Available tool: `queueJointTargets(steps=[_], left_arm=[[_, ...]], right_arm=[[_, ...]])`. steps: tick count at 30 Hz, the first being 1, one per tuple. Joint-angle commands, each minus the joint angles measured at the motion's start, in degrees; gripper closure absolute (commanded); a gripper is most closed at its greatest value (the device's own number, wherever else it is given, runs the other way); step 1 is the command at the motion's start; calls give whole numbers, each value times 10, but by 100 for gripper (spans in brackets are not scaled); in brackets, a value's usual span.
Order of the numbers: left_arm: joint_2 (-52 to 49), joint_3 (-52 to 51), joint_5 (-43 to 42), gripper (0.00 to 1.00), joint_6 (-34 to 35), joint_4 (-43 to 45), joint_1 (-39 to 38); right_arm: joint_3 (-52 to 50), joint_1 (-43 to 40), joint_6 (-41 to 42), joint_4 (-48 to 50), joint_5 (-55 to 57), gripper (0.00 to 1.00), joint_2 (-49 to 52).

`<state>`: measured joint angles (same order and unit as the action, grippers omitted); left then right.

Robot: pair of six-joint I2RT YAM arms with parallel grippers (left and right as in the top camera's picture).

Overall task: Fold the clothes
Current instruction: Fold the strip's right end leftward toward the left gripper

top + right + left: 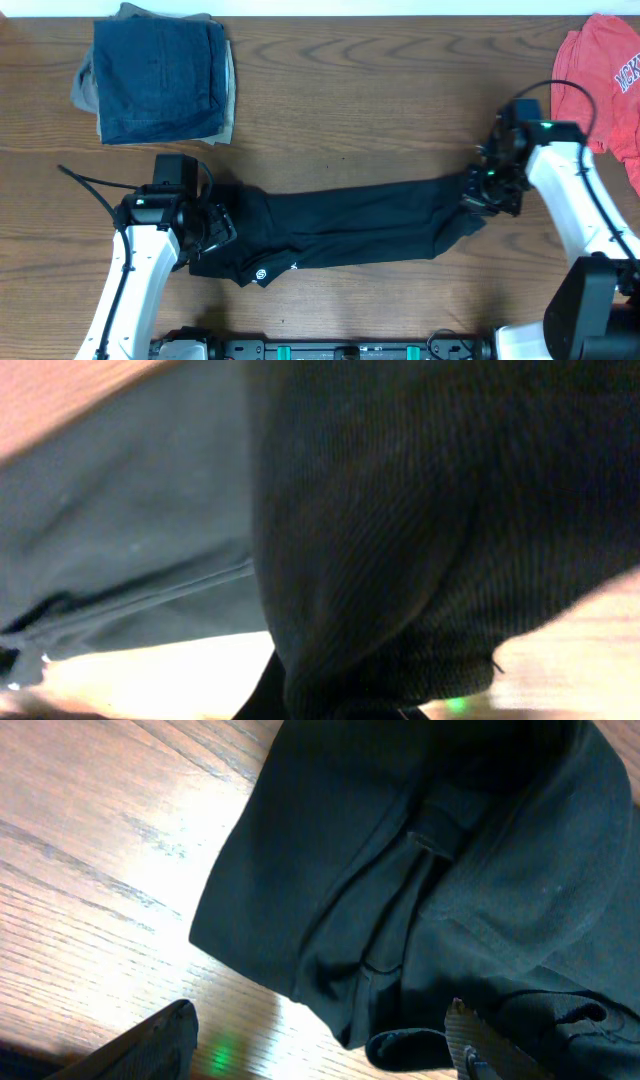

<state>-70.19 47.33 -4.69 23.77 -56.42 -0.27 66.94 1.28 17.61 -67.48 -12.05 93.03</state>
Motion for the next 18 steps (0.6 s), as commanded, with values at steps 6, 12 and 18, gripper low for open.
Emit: queueJointTargets(steps=[6,12,18], left_arm=[[1,6,7,20,-1,-1,2],[1,6,7,20,-1,1,2],[1,6,7,20,4,2,2]], right_arm=[[6,133,8,29,0,99,3],[3,211,26,59,0,99,3],[3,270,43,80,-2,97,5]])
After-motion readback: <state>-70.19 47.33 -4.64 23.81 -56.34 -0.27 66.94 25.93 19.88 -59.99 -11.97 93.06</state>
